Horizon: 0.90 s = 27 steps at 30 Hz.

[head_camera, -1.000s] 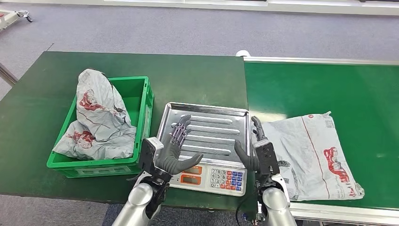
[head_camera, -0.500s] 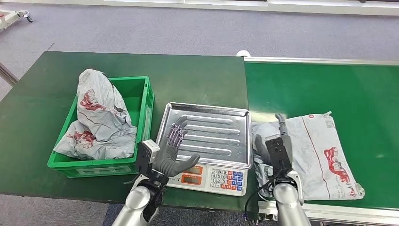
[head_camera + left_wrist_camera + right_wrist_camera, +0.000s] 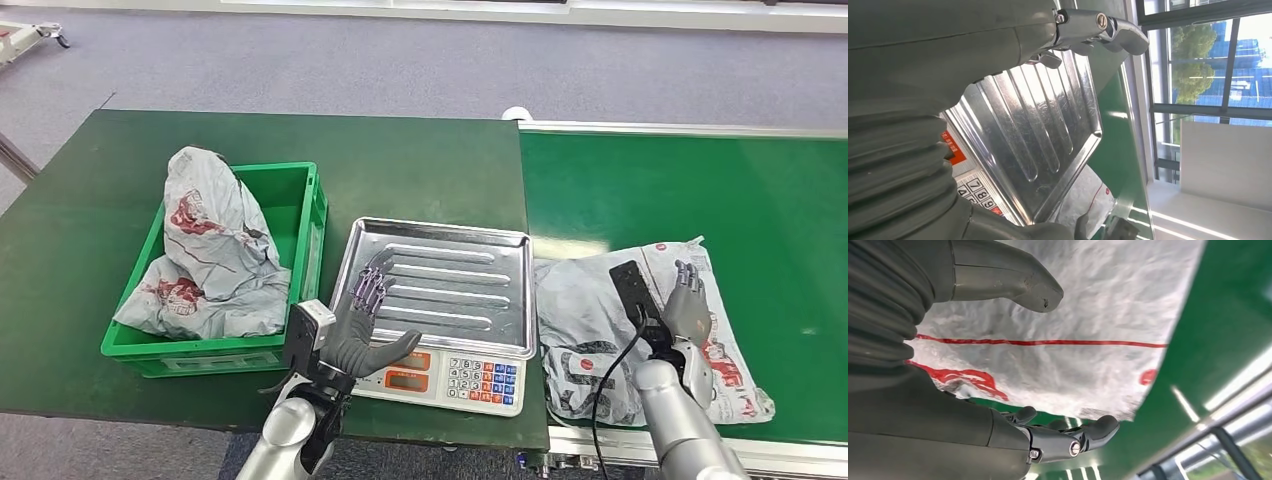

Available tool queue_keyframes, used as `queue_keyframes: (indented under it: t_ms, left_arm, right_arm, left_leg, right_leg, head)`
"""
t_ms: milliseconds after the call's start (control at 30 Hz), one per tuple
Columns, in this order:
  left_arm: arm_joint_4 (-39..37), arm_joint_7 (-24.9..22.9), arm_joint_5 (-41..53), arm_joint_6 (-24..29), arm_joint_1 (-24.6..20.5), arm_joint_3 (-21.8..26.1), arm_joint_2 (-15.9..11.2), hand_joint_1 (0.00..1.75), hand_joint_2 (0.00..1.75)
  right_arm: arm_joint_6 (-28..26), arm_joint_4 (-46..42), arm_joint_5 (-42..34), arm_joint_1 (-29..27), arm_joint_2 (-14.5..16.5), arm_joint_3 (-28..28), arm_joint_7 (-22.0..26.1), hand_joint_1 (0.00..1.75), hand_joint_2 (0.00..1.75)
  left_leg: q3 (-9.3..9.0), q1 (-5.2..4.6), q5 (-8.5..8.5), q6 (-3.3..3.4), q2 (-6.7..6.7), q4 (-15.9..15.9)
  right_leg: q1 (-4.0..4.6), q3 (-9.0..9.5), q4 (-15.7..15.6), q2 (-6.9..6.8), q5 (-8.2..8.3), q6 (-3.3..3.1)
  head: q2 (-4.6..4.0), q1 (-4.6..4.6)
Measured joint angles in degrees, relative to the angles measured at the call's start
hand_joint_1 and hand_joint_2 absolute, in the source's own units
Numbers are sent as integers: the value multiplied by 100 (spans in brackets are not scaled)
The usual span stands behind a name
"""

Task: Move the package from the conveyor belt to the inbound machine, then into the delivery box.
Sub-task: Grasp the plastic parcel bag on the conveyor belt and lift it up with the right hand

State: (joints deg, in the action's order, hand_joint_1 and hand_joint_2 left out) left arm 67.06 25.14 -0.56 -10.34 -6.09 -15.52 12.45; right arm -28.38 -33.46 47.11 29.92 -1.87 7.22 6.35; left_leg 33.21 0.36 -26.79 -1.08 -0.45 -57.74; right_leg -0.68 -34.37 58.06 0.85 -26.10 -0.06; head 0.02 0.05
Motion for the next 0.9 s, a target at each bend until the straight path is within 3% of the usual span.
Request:
queue_keyframes:
  t_ms: [400,500,633,900]
  left_arm:
    - [94,-85,-47,-84,-1,0,-13,0,175]
    - [96,-107,-56,-122,-8,0,-13,0,175]
    - [114,-117,-62,-133,-34,0,-12,0,175]
    - [184,-133,-96,-131,-67,0,-15,0,175]
  right_arm:
    - [516,985,443,449,-240,37,-828,0,175]
    - [986,1119,537,504,-251,37,-1133,0,175]
    - [1605,1313,643,513,-199,37,-1434,0,175]
    - [1799,1520,768,506,3,37,-1513,0,175]
  left_leg:
    - [2,0,0,0,0,0]
    - [1,0,0,0,0,0]
    - [-1,1,0,0,-1,0]
    - [-32,3,-6,5,3,0]
  right_leg:
    - [-1,-1,0,-1,0,0]
    - [0,-1,0,0,0,0]
    - [3,1,0,0,0,0]
    - [6,33,-3,2,-5,3]
  head:
    - [0,0]
    - [0,1]
    - [0,0]
    - [0,-1]
